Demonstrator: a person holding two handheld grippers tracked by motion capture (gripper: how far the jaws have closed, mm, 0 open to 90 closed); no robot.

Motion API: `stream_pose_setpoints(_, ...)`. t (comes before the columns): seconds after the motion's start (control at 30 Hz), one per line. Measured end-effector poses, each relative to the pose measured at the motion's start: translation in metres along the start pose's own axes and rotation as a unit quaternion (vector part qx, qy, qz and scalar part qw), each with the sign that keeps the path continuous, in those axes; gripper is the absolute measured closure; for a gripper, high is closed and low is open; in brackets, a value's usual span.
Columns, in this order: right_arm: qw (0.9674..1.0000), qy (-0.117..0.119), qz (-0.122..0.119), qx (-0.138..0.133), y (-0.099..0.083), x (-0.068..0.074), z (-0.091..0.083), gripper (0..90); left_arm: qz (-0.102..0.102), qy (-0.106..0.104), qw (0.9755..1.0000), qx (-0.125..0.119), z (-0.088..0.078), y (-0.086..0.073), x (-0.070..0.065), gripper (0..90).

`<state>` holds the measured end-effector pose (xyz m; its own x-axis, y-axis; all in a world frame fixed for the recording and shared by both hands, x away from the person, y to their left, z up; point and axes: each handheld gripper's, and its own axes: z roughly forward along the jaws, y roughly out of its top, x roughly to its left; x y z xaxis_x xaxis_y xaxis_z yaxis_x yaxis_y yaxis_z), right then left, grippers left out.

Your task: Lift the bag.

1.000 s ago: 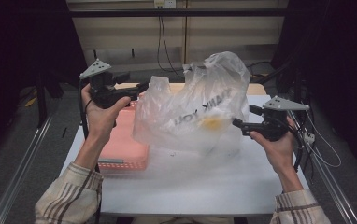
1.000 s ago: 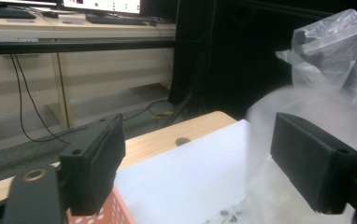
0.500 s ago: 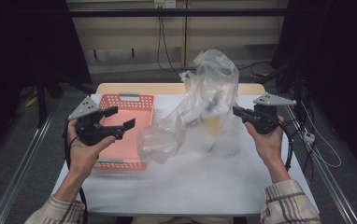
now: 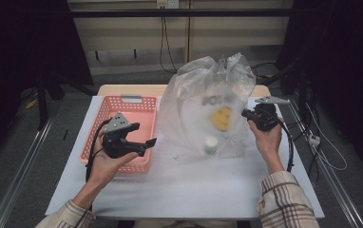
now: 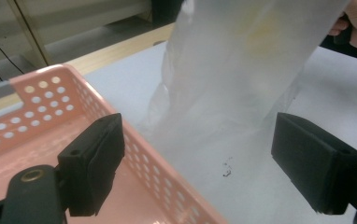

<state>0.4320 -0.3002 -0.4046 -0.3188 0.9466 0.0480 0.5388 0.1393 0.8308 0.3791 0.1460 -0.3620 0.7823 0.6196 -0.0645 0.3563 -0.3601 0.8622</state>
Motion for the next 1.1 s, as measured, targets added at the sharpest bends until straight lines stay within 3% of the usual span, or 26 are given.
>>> stream_pose_setpoints(0.13, 0.9999, 0.002, 0.007, 0.014, -0.012, -0.003, 0.007, 90.0, -0.001, 0.001, 1.0, -0.001, 0.007, -0.001, -0.004, 17.2)
stream_pose_setpoints(0.17, 0.9999, 0.002, 0.006, 0.012, -0.012, -0.004, 0.006, 85.3, -0.002, 0.002, 1.0, -0.006, 0.009, 0.0, -0.006, 17.2)
stream_pose_setpoints(0.27, 0.9999, 0.01, 0.012, 0.002, -0.012, -0.002, -0.004, 59.4, 0.0, 0.001, 1.0, -0.003, 0.011, 0.002, -0.009, 16.6)
stream_pose_setpoints(0.47, 0.9984, 0.033, 0.03, -0.035, -0.015, -0.004, -0.039, 40.9, -0.005, 0.009, 0.9999, -0.008, 0.007, -0.002, -0.009, 15.8)
stream_pose_setpoints(0.6, 0.9974, 0.052, 0.03, -0.041, -0.022, 0.002, -0.057, 34.7, -0.008, 0.016, 0.9997, -0.015, 0.002, -0.003, -0.012, 15.1)
stream_pose_setpoints(0.8, 0.9976, 0.058, 0.017, -0.034, -0.037, 0.016, -0.076, 24.7, -0.002, 0.021, 0.9996, -0.019, -0.01, -0.013, -0.016, 14.6)
stream_pose_setpoints(1.1, 0.9965, 0.076, 0.016, -0.031, -0.057, 0.034, -0.096, 18.6, -0.016, 0.029, 0.9991, -0.026, -0.032, -0.033, -0.021, 11.7)
